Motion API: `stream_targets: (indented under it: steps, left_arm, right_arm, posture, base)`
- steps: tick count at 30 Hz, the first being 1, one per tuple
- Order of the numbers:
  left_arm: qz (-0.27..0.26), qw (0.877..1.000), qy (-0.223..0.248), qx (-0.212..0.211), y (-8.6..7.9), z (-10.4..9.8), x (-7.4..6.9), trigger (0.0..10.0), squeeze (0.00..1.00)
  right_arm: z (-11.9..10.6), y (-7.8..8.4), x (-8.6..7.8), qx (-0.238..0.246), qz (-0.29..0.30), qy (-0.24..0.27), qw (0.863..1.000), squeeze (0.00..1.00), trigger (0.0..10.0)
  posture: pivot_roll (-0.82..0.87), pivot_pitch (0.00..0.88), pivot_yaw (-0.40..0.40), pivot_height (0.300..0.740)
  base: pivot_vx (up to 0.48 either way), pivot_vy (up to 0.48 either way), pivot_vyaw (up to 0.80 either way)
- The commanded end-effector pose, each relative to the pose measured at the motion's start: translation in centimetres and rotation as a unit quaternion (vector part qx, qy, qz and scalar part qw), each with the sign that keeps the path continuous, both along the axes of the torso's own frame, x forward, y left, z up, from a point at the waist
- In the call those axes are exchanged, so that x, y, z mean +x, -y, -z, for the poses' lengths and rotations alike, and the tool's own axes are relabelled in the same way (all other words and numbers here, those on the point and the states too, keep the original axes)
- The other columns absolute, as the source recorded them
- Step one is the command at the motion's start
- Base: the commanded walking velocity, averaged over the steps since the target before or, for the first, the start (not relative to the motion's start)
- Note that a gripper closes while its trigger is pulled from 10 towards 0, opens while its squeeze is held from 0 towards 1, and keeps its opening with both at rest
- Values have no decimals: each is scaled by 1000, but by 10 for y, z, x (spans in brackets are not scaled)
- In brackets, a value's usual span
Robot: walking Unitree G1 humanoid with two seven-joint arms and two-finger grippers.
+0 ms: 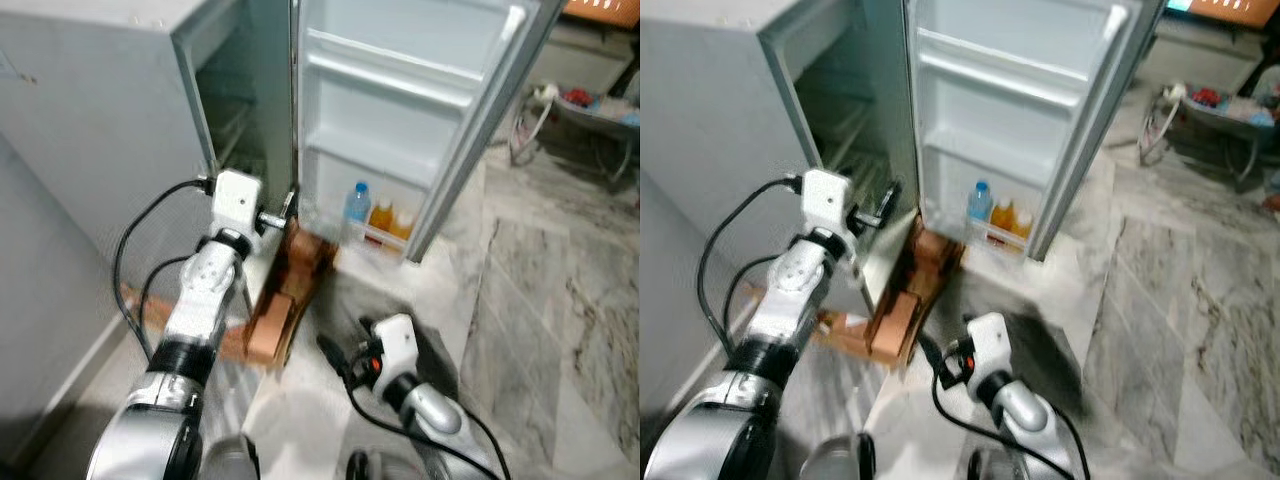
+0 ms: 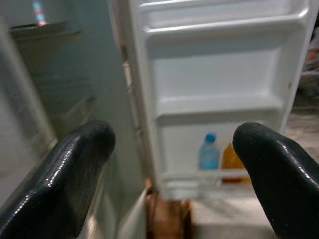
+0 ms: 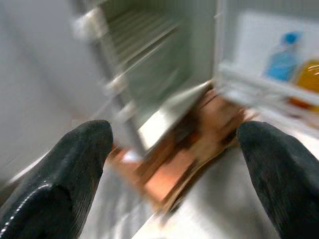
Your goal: Restocking fridge
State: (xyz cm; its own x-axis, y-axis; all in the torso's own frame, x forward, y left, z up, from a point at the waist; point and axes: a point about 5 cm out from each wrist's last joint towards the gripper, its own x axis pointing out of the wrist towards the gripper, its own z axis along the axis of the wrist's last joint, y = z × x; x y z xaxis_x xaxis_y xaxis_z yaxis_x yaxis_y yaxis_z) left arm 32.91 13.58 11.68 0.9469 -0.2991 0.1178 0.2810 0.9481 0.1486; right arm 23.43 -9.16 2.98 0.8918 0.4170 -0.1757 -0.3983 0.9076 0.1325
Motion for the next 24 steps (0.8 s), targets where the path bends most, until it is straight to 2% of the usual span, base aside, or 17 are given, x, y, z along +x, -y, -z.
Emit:
stream_targets:
  steps: [1, 4, 5, 6, 9, 13, 16, 19, 21, 22, 24]
  left_arm:
    - [7, 1000, 14, 8, 5, -8, -4, 10000, 0]
    - [-1, 1000, 8, 12, -1, -2, -14, 10000, 0]
    - [-7, 1000, 3, 12, -5, 1, -19, 10000, 0]
    - [-21, 1000, -13, 12, -13, 10, -31, 10000, 0]
    - [-34, 999, -33, 15, -19, 19, -44, 10000, 0]
    - [-38, 997, -54, 27, -22, 29, -65, 10000, 0]
    - [-36, 997, -59, 31, -22, 31, -70, 10000, 0]
    - [-40, 996, -73, 30, -23, 34, -75, 10000, 0]
    - [-41, 996, -74, 31, -23, 34, -75, 10000, 0]
    - [-40, 996, -73, 31, -22, 33, -74, 10000, 0]
    - [-39, 996, -70, 30, -21, 32, -72, 10000, 0]
  right_arm:
    - [2, 9, 1, -12, 35, 5, 999, 0, 10000]
    - [3, 5, 3, -16, 47, 12, 999, 0, 10000]
    - [4, 2, 3, -16, 53, 14, 998, 0, 10000]
    - [6, -4, 6, -20, 67, 17, 997, 0, 10000]
    - [7, -12, 9, -24, 78, 23, 996, 0, 10000]
    - [4, -28, 12, -20, 78, 33, 996, 0, 10000]
    - [5, -34, 12, -19, 77, 33, 996, 0, 10000]
    - [2, 7, 13, -12, 96, 53, 994, 0, 10000]
    - [1, 8, 14, -10, 99, 55, 993, 0, 10000]
    - [-5, 20, 15, -9, 105, 66, 992, 0, 10000]
    - [-13, 35, 17, -8, 108, 77, 991, 0, 10000]
  posture:
    - [55, 97, -8, 740]
    - [60, 106, -13, 740]
    - [60, 106, -13, 740]
    - [62, 109, -20, 740]
    - [66, 115, -25, 740]
    - [74, 114, -25, 740]
    - [74, 112, -22, 740]
    - [77, 100, -22, 740]
    - [76, 96, -23, 740]
    - [73, 90, -24, 740]
    - [73, 85, -27, 740]
  base:
    - [0, -454, 0]
    - [0, -454, 0]
    - [0, -454, 0]
    - [0, -454, 0]
    - [0, -454, 0]
    - [74, -423, -627]
    - [356, -319, -800]
    - [401, -180, -800]
    - [416, 0, -800]
    - [446, 0, -800]
    - [452, 0, -800]
